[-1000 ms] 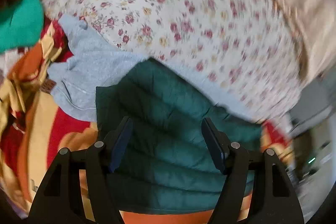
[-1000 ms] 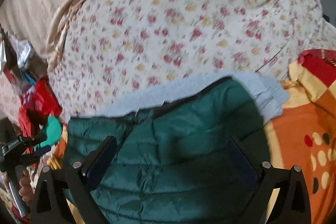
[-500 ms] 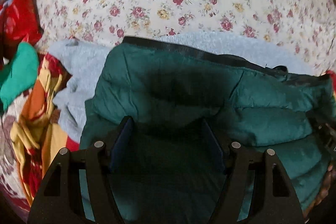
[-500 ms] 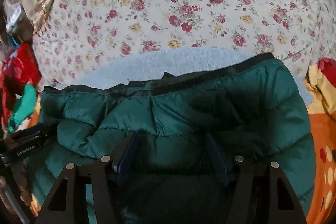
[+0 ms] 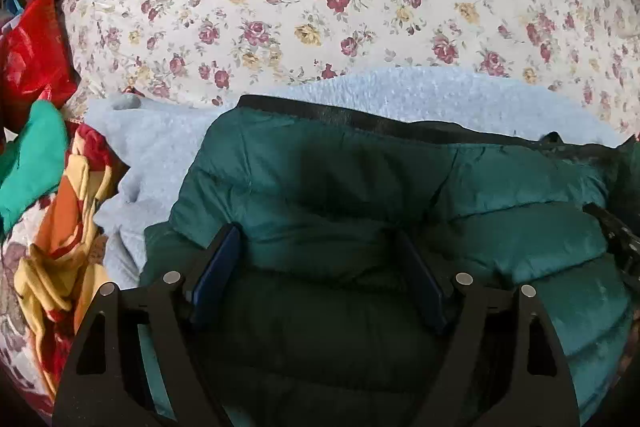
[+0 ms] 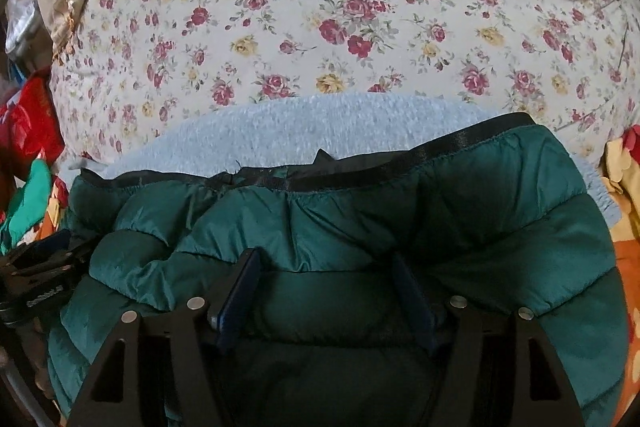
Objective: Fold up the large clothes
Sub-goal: 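Grasp the jacket hem with both tools and lift it toward the collar, then lower the folded jacket onto the blanket and open both tools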
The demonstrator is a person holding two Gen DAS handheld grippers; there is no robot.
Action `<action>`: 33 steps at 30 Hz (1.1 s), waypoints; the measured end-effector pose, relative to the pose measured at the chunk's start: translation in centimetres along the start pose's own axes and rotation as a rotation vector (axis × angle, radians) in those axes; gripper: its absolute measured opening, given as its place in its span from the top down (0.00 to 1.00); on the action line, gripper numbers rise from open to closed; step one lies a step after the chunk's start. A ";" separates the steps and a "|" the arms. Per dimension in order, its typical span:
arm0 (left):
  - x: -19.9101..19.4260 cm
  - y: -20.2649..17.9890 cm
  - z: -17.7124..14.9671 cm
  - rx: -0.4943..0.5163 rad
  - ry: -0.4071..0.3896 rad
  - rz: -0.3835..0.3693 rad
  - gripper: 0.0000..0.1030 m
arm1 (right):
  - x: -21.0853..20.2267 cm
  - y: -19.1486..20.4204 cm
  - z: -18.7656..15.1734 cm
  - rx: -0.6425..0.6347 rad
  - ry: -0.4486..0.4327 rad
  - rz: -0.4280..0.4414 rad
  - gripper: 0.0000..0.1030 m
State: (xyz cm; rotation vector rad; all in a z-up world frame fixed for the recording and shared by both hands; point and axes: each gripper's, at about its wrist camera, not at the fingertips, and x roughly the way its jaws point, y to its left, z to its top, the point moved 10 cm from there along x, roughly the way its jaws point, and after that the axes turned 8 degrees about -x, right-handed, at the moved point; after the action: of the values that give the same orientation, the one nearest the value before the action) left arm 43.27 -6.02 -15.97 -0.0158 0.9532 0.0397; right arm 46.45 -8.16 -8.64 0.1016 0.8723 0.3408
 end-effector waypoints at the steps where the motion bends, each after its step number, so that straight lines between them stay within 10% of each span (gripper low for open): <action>1: -0.7 0.3 0.0 -0.010 0.003 -0.012 0.22 | -0.5 0.0 0.0 -0.002 0.007 -0.009 0.36; 15: -4.0 9.1 -5.0 -0.206 0.063 -0.066 0.21 | -8.3 -4.7 -7.8 0.067 -0.051 0.008 0.35; 33: -14.2 10.4 -14.7 -0.134 0.017 -0.042 0.21 | -18.4 -0.5 -18.3 0.186 -0.060 0.086 0.36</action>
State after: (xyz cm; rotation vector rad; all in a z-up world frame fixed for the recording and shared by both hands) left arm 22.66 3.57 -12.86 -0.1602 0.9653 0.0650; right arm 21.66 -15.71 -7.07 0.3212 0.8402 0.3347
